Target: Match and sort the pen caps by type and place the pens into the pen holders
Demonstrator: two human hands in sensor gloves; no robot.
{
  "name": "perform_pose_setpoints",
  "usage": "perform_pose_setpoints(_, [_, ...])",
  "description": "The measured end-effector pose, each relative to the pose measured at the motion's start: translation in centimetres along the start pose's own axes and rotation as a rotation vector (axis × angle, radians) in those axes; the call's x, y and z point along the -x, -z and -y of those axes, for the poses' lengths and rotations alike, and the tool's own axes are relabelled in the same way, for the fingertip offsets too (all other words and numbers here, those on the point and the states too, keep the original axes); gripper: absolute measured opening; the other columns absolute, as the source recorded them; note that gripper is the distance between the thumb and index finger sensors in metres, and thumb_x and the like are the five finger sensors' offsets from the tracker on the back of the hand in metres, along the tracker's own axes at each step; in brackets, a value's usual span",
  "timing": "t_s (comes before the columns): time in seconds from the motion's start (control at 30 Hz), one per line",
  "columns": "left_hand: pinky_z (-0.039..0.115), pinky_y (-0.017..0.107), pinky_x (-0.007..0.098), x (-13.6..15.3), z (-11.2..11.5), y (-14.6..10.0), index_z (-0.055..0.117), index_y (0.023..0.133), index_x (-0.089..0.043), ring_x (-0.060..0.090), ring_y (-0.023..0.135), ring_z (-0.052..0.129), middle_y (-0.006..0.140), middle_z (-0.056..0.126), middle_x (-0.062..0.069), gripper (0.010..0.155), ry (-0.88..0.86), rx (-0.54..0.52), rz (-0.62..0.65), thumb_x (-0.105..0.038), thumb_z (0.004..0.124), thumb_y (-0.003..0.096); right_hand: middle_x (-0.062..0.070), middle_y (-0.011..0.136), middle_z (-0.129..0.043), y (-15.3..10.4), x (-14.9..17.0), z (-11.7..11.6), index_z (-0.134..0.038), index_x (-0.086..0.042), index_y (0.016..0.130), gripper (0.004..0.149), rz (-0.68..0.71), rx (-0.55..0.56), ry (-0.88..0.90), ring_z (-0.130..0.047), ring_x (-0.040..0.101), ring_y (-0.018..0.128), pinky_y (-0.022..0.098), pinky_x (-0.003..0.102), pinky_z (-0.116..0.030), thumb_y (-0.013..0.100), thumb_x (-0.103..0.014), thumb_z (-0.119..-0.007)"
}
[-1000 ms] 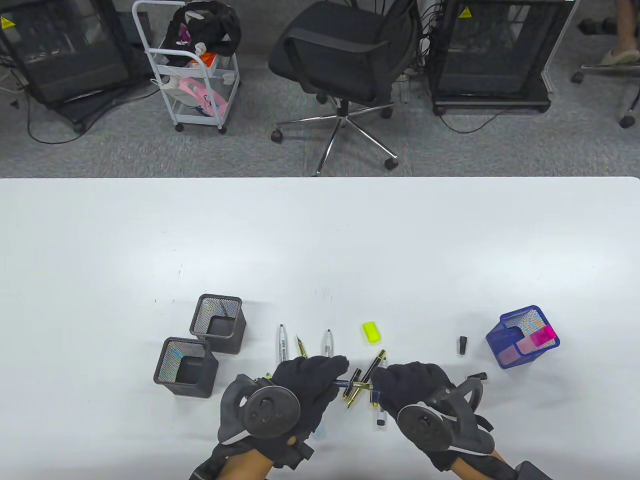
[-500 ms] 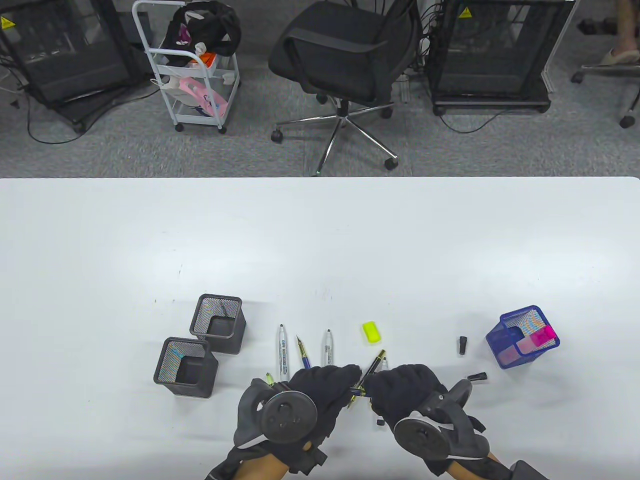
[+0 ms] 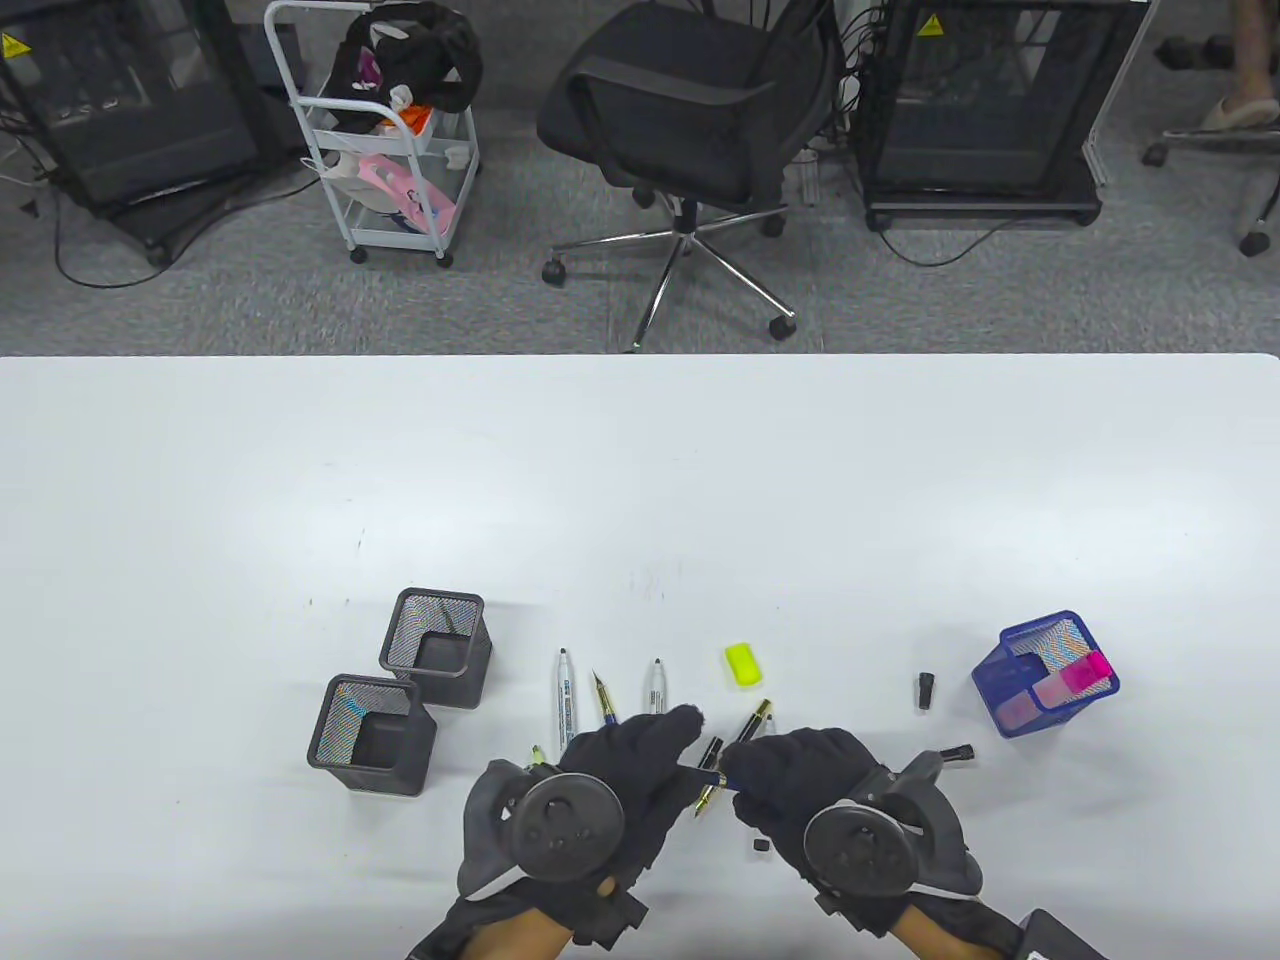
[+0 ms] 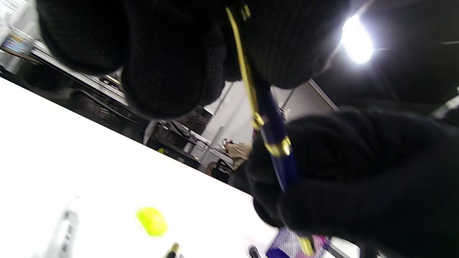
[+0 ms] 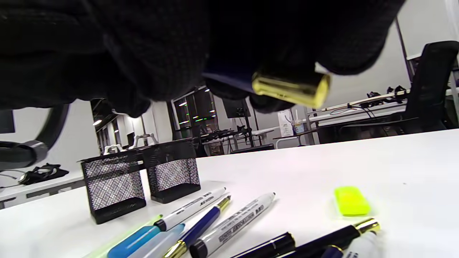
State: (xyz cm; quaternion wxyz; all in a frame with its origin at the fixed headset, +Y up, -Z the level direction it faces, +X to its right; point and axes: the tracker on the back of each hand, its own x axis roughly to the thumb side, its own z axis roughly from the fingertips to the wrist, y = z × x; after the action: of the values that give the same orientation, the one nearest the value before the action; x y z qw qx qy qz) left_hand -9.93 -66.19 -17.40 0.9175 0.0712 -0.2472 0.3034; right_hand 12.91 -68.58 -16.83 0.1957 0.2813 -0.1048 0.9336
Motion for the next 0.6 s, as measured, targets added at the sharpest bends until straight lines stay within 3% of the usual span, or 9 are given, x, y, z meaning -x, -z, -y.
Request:
perform_pose_setpoints(0.13, [0.085, 0.048, 0.064, 1.1, -0.7, -0.2, 0.093, 0.084, -0.013, 0.026, 0.040, 0.110, 0.072, 0.104, 0.020, 0.043, -0.158, -0.015, -0.031, -0.029, 0.091, 0.0441, 0.009, 0.071, -0.099, -0.1, -0.2, -0.2, -0.086, -0.017, 0.080, 0.050, 0.001, 0.005, 0.031, -0.106, 0.029, 0.058, 0.049, 0.050, -0.087, 0.034, -0.036, -0.094])
perform_pose_setpoints(0.27, [0.083, 0.049, 0.065, 1.4, -1.8, -0.3, 0.092, 0.084, -0.015, 0.027, 0.044, 0.109, 0.075, 0.102, 0.019, 0.041, -0.146, -0.043, -0.043, -0.027, 0.090, 0.0446, 0.011, 0.076, -0.096, 0.0, -0.4, 0.0, -0.082, -0.015, 0.085, 0.055, 0.002, 0.016, 0.003, -0.104, 0.030, 0.063, 0.051, 0.051, -0.086, 0.036, -0.037, -0.093])
perform_pose_setpoints(0.37, [0.076, 0.054, 0.070, 1.9, -4.0, -0.8, 0.090, 0.086, -0.017, 0.031, 0.053, 0.105, 0.083, 0.097, 0.020, 0.040, -0.123, -0.103, -0.062, -0.023, 0.087, 0.0462, 0.013, 0.080, -0.093, -0.2, 0.6, 0.1, -0.078, -0.014, 0.089, 0.059, -0.033, 0.004, -0.027, -0.102, 0.032, 0.067, 0.052, 0.052, -0.085, 0.036, -0.038, -0.092])
perform_pose_setpoints(0.6, [0.065, 0.058, 0.076, 3.6, -11.4, -3.7, 0.087, 0.089, -0.017, 0.035, 0.062, 0.097, 0.090, 0.089, 0.021, 0.041, 0.073, -0.403, -0.161, -0.020, 0.081, 0.0489, 0.014, 0.081, -0.092, -0.2, 3.1, 0.4, -0.077, -0.014, 0.090, 0.059, -0.136, -0.018, -0.036, -0.101, 0.034, 0.068, 0.053, 0.053, -0.084, 0.038, -0.038, -0.092])
